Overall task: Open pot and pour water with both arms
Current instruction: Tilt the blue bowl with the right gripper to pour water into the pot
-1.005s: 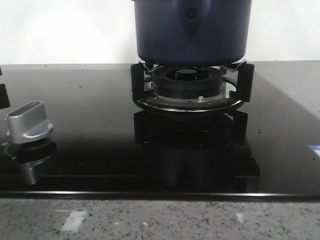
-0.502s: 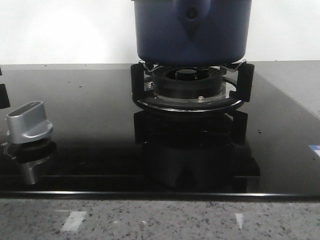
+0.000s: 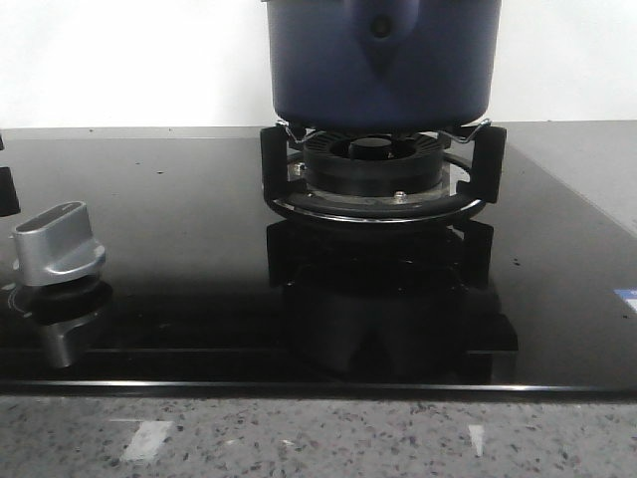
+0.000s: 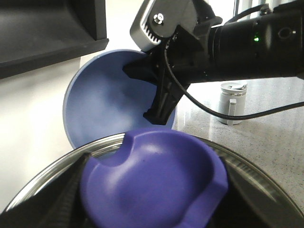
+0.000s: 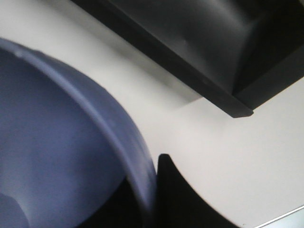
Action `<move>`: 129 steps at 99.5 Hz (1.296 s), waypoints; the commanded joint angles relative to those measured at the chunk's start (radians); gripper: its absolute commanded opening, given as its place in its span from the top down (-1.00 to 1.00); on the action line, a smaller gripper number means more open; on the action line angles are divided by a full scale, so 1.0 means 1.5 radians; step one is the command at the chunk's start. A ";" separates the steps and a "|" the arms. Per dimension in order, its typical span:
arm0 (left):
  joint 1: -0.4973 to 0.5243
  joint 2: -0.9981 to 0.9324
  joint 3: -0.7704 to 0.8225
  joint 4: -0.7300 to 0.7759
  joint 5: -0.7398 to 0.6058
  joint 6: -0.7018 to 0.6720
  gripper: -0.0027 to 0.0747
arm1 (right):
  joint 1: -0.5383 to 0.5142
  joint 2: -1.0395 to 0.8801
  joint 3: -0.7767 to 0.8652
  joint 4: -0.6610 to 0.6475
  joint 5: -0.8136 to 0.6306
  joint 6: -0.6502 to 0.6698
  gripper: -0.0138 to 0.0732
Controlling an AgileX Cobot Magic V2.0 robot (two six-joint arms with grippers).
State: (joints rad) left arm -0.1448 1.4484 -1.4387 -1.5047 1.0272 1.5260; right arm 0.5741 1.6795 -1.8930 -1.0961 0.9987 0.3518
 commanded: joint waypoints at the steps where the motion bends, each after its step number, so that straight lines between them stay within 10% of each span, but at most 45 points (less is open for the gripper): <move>1: 0.002 -0.029 -0.025 -0.069 -0.003 -0.006 0.07 | 0.000 -0.032 -0.024 -0.071 -0.040 0.008 0.79; 129: 0.002 -0.029 -0.025 -0.063 -0.002 -0.006 0.07 | 0.077 -0.025 0.062 -0.297 -0.008 0.076 0.79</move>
State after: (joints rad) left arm -0.1448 1.4484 -1.4387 -1.4933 1.0272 1.5260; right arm 0.6897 1.6858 -1.7740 -1.4498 0.9869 0.4555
